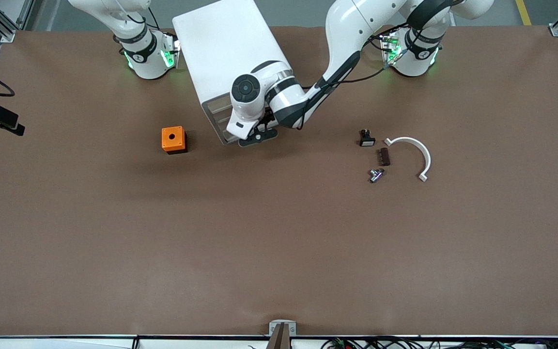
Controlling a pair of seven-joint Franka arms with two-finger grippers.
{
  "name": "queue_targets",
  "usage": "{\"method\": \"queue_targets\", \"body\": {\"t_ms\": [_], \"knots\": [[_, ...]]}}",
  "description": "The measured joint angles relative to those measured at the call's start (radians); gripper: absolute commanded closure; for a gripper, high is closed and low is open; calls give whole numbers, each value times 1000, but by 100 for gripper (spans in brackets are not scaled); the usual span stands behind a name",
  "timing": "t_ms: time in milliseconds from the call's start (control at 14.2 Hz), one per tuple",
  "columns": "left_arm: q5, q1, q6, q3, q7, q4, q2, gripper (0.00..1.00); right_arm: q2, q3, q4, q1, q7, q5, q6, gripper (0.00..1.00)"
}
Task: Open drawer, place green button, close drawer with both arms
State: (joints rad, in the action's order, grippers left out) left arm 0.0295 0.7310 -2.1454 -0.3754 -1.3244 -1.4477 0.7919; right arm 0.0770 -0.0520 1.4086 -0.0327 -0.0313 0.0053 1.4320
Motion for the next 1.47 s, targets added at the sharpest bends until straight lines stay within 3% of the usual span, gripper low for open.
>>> {"method": "queue_targets", "body": {"t_ms": [351, 772, 1474], "knots": [[0, -179, 8, 1, 213, 14, -16, 0, 0, 1, -1, 0, 0, 0, 1, 0], [0, -378, 123, 1, 483, 22, -108, 0, 0, 0, -1, 0, 0, 0, 8, 0], [86, -597, 280, 5, 853, 26, -240, 0, 3, 3, 0, 0, 0, 0, 22, 0]]}}
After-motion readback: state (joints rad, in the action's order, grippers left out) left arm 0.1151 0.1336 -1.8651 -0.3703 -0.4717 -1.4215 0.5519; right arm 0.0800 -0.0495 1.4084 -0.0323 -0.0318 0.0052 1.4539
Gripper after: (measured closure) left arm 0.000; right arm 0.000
